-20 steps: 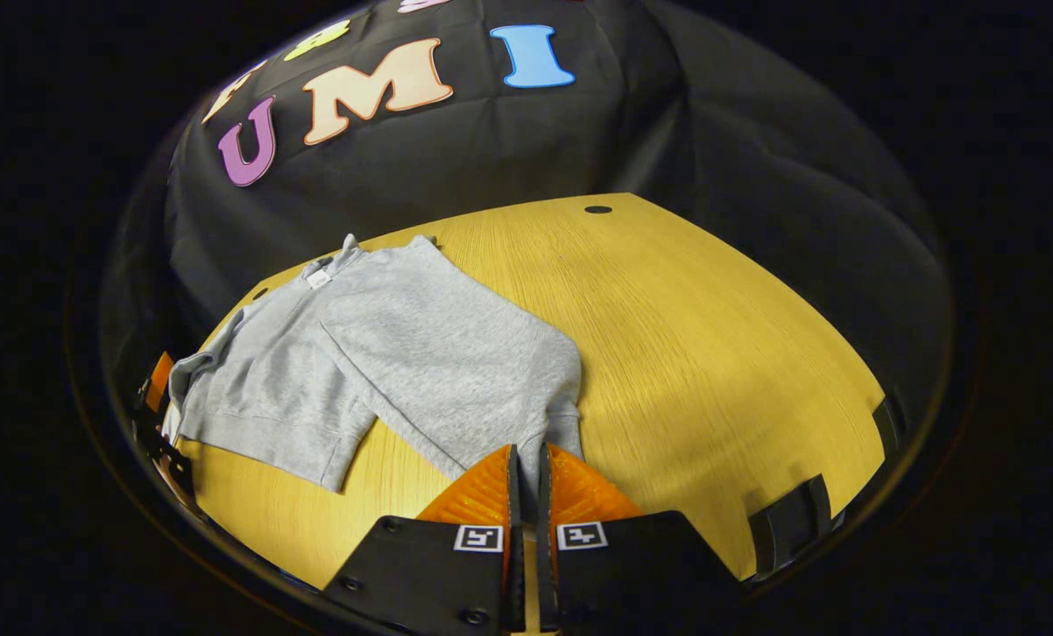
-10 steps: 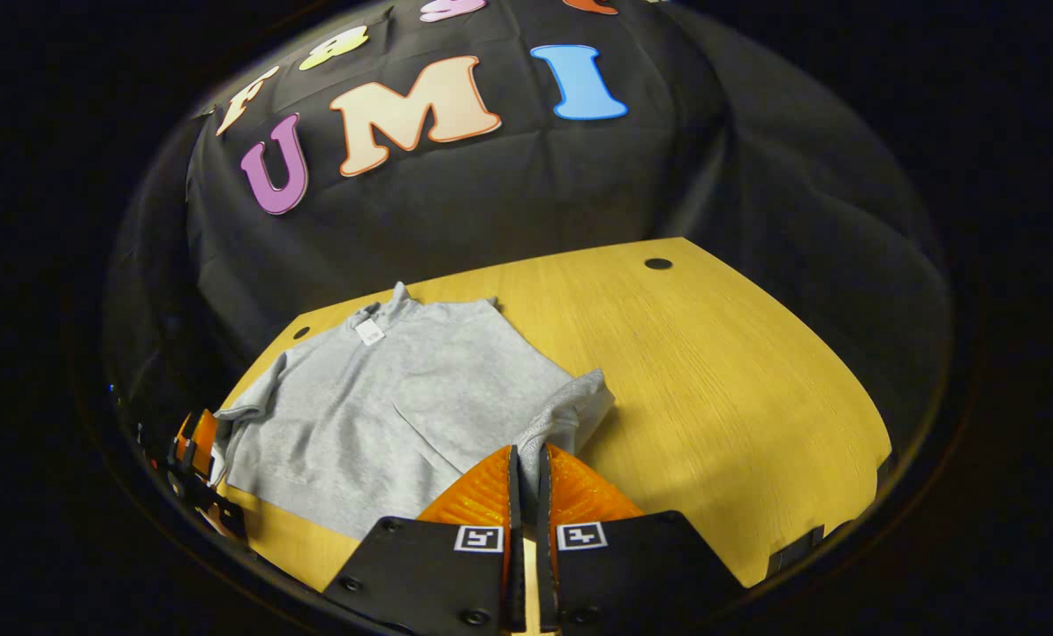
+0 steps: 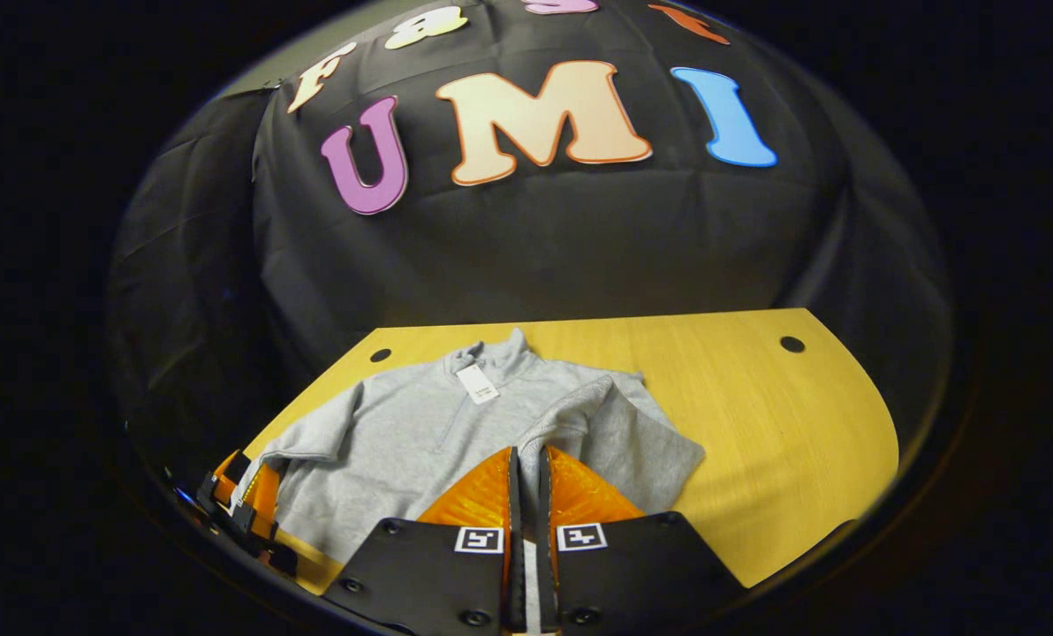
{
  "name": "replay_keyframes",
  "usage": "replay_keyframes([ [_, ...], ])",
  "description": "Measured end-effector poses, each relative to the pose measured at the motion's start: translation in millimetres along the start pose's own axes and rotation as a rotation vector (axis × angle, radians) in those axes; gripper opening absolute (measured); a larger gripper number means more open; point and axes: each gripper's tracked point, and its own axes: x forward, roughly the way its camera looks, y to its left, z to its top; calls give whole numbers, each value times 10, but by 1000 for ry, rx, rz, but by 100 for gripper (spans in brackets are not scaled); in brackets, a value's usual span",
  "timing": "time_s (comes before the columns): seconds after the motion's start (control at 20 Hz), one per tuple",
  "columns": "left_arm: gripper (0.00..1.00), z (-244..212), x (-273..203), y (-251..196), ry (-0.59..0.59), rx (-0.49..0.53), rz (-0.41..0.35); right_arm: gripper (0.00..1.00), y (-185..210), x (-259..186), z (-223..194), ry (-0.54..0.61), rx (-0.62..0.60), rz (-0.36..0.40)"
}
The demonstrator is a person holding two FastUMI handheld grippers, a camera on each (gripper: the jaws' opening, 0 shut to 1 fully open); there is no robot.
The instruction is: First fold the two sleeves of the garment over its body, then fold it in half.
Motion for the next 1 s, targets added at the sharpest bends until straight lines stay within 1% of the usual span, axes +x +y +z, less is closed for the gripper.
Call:
replay_keyframes([
  [0.25,94,6,1,-7,0,-1,-4,7,853,588,235,-29,-39,105],
  [0.4,94,-5,6,-11,1,-1,-6,7,1303,904,164,11,-14,172],
  [0.7,94,-2,9,-15,0,-1,-8,7,1962,1363,62,42,45,238],
  [0.85,94,1,6,-17,0,-1,-8,7,2254,1521,-92,62,61,280],
  [0.9,95,2,7,-21,0,-1,-8,7,2327,1566,-146,69,67,292],
  [1.0,95,-10,8,-17,0,-1,-8,7,2402,1713,-240,81,62,291],
])
